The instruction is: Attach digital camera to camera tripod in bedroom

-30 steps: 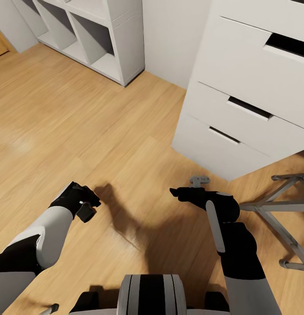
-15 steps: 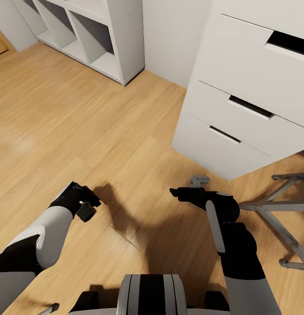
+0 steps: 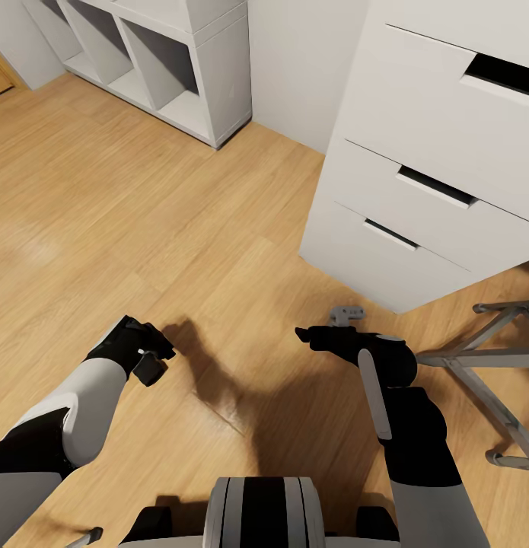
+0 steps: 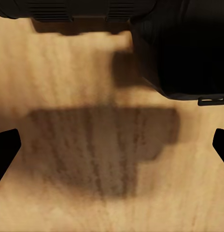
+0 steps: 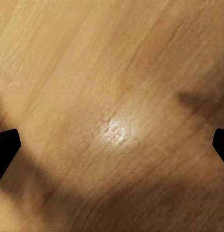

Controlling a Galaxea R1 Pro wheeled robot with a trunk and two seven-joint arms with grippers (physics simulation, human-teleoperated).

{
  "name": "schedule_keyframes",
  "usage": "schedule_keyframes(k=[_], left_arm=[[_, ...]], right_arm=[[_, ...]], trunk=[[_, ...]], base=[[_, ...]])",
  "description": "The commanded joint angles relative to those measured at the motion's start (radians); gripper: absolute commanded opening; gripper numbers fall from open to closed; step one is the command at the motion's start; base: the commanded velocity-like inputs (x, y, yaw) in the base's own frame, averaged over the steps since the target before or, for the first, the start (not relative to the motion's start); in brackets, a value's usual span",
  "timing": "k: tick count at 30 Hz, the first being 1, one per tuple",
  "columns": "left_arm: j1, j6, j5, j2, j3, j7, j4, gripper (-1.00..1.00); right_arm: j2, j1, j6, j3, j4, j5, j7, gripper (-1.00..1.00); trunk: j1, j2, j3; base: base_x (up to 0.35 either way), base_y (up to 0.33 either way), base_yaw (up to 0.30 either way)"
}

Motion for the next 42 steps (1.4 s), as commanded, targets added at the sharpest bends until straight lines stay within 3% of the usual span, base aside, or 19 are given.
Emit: schedule_keyframes(k=[1,42], left_arm=[[0.0,-0.006,0.007,0.0,0.002,0.0,-0.001,1.0],[-0.006,-0.007,0.008,0.017,0.003,0.001,-0.003,1.0]], right_arm=[[0.0,0.0,0.004,-0.001,-0.001,-0.005,-0.001,1.0],[0.0,-0.001,0.003,0.0,-0.001,-0.005,-0.002,1.0]], trunk=[[0.0,0.0,-0.001],[0.0,0.0,-0.001]], base=[[0.0,0.0,0.0],[0.0,0.0,0.0]])
